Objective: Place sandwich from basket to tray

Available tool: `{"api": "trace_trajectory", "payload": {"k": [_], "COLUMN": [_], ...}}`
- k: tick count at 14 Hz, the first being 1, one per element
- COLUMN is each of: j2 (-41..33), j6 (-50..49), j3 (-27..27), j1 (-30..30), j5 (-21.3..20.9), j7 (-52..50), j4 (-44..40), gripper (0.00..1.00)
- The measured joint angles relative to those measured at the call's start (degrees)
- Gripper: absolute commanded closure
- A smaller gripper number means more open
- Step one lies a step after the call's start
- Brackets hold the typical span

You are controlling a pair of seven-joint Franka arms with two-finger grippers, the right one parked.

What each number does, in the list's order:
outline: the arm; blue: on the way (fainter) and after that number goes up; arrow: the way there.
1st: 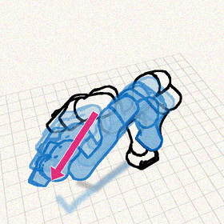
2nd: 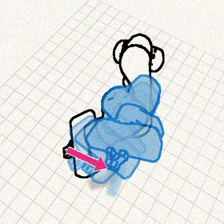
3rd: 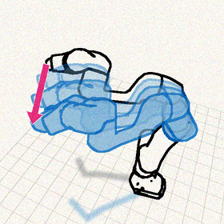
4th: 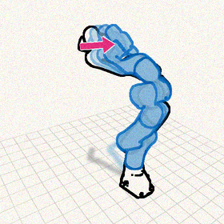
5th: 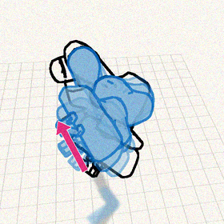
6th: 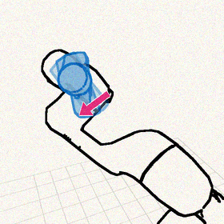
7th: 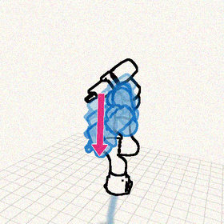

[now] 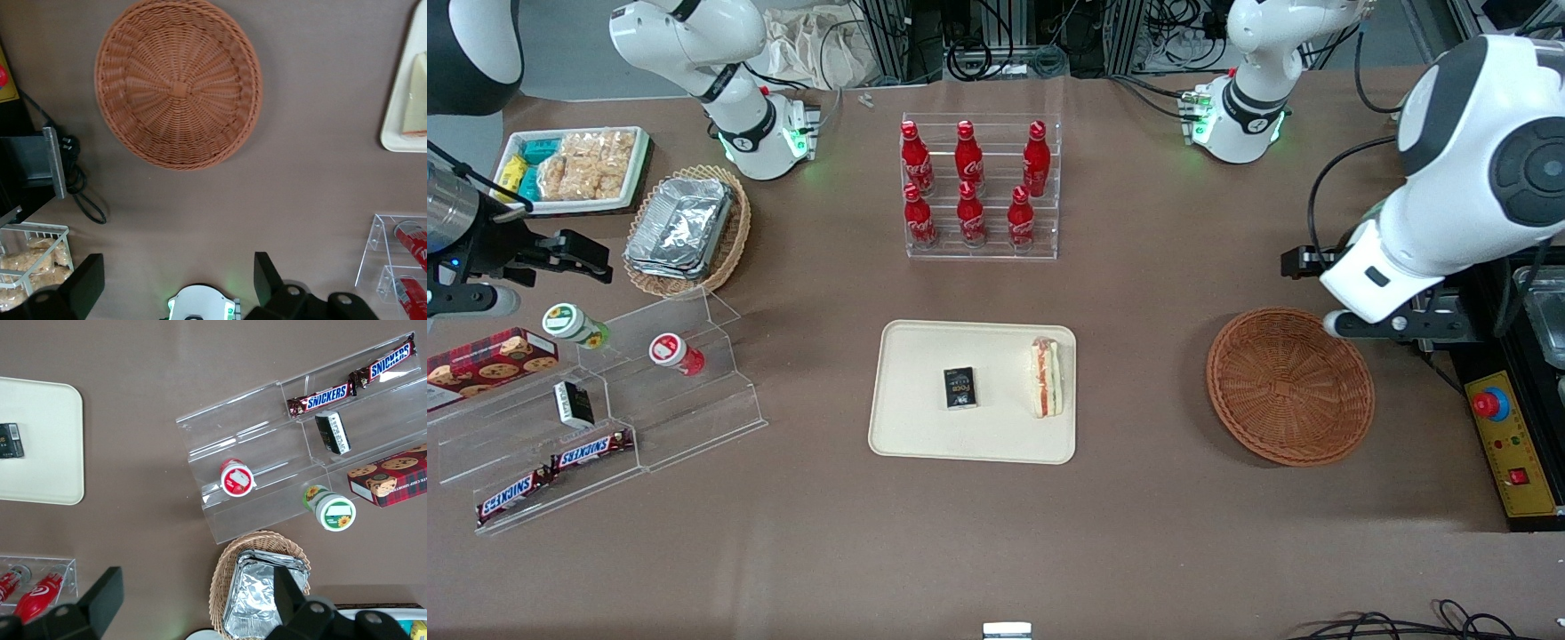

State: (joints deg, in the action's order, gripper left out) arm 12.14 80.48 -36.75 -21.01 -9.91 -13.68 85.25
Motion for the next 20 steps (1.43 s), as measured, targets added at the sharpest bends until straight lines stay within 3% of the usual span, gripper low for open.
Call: {"api": "trace_trajectory", "payload": {"k": [7, 8, 10, 13, 18, 20], "j2": [0.0, -0.1, -0.8, -5.5, -12.3, -11.9], "j6": [1.3, 1.5, 2.7, 8.4, 11.9, 12.1], "j3": [0.9, 2.8, 11.7, 23.4, 35.3, 36.5], "j1": [-5.4, -4.0, 3.7, 13.8, 22.7, 23.6], "j5": [0.9, 1.2, 3.0, 5.2, 6.1, 6.2], "j7": [1.3, 1.4, 1.4, 2.3, 6.7, 7.0], "j4": [0.1, 0.1, 0.7, 7.2, 15.5, 15.0], "gripper": [0.0, 0.0, 0.0, 0.0, 0.0, 0.0]}}
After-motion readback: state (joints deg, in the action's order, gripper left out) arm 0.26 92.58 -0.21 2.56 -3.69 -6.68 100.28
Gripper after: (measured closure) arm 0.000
